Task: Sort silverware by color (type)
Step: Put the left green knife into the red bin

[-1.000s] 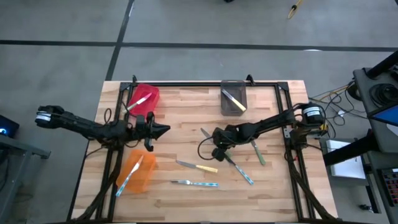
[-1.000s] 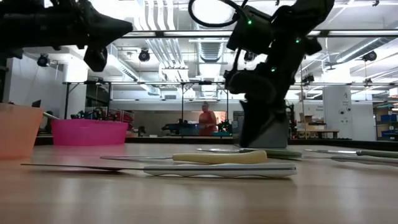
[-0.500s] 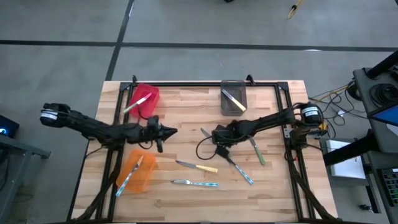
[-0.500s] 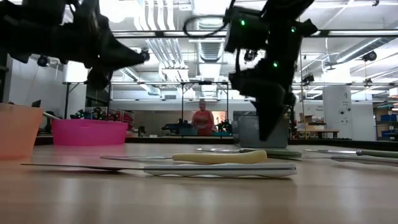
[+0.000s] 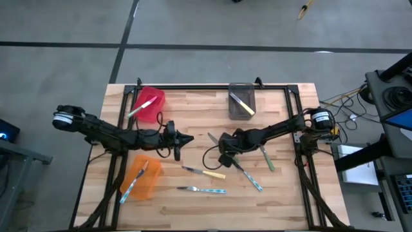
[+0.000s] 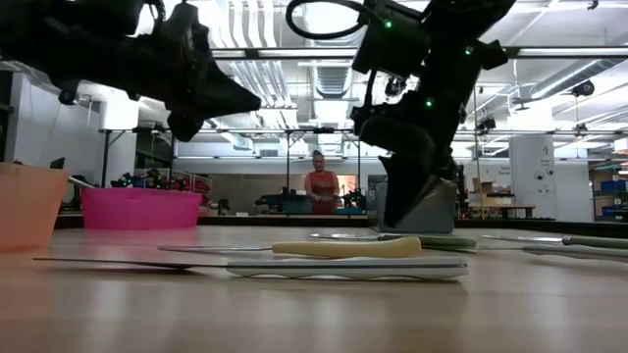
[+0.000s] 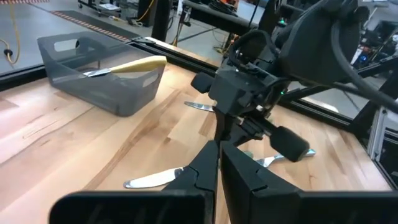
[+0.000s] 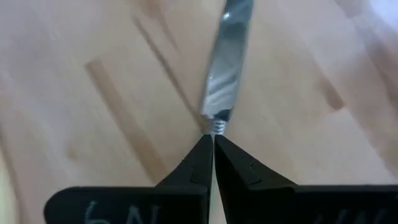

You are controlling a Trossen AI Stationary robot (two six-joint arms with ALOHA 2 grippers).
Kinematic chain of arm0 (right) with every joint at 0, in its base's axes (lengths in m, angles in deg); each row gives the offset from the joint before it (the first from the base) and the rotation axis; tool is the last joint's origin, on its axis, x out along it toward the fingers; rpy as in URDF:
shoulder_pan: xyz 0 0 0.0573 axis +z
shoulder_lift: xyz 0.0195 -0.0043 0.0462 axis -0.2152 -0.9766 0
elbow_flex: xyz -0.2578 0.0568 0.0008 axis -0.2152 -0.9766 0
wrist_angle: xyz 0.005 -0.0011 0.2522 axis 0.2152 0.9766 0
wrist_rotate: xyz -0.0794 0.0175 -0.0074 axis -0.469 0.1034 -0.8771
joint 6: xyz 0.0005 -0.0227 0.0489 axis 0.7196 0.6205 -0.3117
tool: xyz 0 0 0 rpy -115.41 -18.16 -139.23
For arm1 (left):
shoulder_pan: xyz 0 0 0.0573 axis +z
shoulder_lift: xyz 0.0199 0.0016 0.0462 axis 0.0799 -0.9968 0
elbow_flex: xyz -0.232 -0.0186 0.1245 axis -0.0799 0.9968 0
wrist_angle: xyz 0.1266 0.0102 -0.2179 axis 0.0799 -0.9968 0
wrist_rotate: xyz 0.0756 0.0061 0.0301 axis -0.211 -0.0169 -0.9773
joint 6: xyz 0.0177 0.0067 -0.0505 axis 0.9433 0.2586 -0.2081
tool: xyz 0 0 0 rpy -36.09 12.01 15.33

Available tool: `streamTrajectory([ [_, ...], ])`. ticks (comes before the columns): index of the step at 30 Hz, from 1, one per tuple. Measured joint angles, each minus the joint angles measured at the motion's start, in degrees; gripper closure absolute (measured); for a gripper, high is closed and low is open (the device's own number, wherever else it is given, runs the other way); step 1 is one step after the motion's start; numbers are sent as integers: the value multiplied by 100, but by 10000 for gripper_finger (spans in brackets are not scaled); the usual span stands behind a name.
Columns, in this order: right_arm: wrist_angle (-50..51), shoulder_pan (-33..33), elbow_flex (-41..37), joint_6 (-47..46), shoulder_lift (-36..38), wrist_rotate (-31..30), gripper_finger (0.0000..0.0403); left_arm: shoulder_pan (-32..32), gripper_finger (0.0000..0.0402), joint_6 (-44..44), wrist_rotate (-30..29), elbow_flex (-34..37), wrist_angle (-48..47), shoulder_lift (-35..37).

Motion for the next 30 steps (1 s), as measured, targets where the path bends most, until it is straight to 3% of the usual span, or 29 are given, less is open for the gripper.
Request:
streamTrajectory([
  [9, 812, 143, -22, -510, -80, 9, 394, -93, 402, -183, 4, -69, -399, -66],
  [22, -1163, 117, 90, -2, -175, 130, 394, -98, 402, -170, 4, -67, -398, -75],
  [25, -970, 45, 329, 223, -164, 113, 394, -133, 402, -183, 4, -67, -398, -75],
  [30, 287, 21, 666, 309, -144, 117, 394, -282, 402, -408, 7, -67, -673, -81],
])
